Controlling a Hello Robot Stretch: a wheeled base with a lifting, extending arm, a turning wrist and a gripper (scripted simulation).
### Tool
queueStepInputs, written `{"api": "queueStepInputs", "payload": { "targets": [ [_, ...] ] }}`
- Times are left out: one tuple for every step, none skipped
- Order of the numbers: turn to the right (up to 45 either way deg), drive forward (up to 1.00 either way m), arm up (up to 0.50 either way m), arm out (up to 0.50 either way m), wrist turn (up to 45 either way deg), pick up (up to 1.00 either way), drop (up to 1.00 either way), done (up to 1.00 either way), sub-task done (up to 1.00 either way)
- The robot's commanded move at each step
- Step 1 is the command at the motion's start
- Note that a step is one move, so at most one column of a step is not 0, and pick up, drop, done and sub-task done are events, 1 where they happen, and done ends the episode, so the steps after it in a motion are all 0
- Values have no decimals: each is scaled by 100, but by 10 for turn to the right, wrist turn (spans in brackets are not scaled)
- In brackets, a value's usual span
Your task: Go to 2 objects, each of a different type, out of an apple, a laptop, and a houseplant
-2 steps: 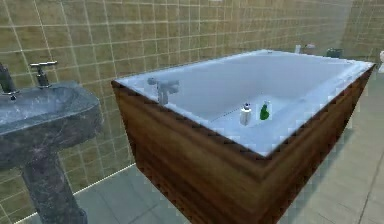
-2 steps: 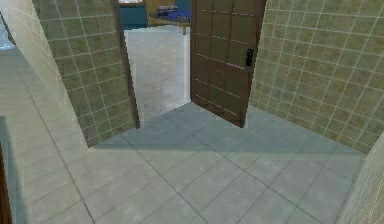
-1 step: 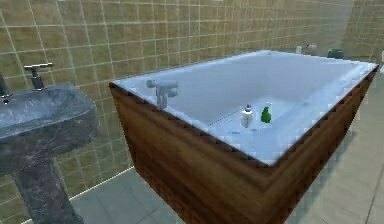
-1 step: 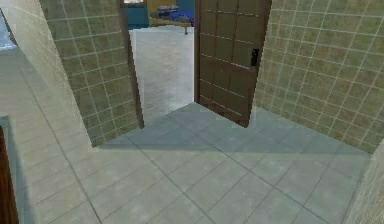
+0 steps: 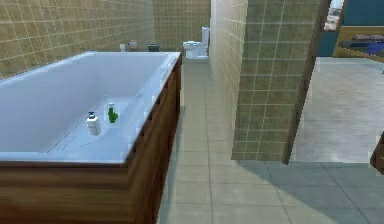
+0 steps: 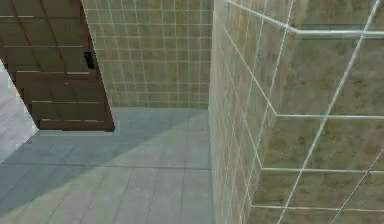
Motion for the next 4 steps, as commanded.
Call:
{"api": "queueStepInputs", "payload": {
  "targets": [
    [180,0,0,0,0,0,0,0,0],
    [0,10,0,0,0,0,0,0,0],
    [450,0,0,0,0,0,0,0,0],
    [450,0,0,0,0,0,0,0,0]
  ]
}}
